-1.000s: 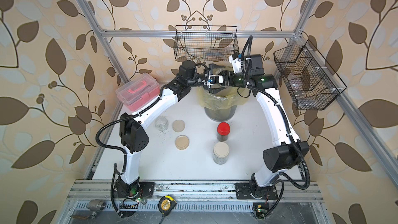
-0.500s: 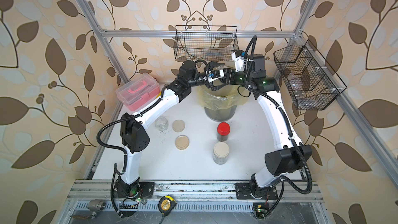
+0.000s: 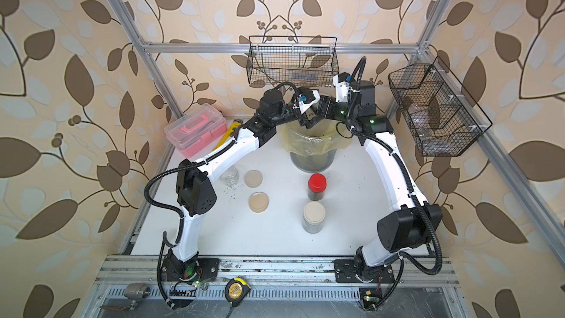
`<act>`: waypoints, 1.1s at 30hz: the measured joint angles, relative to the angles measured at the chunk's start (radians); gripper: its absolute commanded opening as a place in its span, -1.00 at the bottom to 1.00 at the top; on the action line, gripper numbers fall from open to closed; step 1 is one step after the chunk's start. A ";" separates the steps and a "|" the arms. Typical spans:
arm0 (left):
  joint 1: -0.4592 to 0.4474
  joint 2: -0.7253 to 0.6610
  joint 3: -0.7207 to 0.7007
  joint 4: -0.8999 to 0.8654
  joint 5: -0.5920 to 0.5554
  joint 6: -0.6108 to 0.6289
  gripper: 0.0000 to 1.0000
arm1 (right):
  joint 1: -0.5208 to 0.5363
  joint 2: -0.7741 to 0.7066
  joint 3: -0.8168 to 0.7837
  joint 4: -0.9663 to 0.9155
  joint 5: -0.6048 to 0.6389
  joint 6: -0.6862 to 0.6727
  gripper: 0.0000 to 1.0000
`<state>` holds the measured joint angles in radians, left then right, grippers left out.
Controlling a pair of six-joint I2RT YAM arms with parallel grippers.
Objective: Empty moldy tea leaves from jars
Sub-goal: Pour the moldy tea leaves from the jar into the trash bin.
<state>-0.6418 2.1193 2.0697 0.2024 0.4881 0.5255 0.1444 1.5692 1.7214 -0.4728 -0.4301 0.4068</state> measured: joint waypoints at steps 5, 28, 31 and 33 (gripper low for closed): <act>-0.005 -0.027 -0.092 0.027 -0.018 0.089 0.98 | 0.011 0.019 0.076 -0.167 0.063 -0.062 -0.51; 0.007 -0.157 -0.288 0.034 -0.025 0.324 0.98 | 0.086 0.205 0.341 -0.518 0.297 -0.232 -0.49; 0.009 -0.158 -0.288 0.034 -0.016 0.326 0.98 | 0.071 0.163 0.299 -0.486 0.264 -0.217 -0.49; 0.009 -0.158 -0.287 0.031 -0.009 0.330 0.98 | 0.061 0.126 0.273 -0.468 0.238 -0.208 -0.50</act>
<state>-0.6327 1.9617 1.7824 0.2333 0.4793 0.8555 0.2058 1.6955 1.9942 -0.9409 -0.1925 0.1993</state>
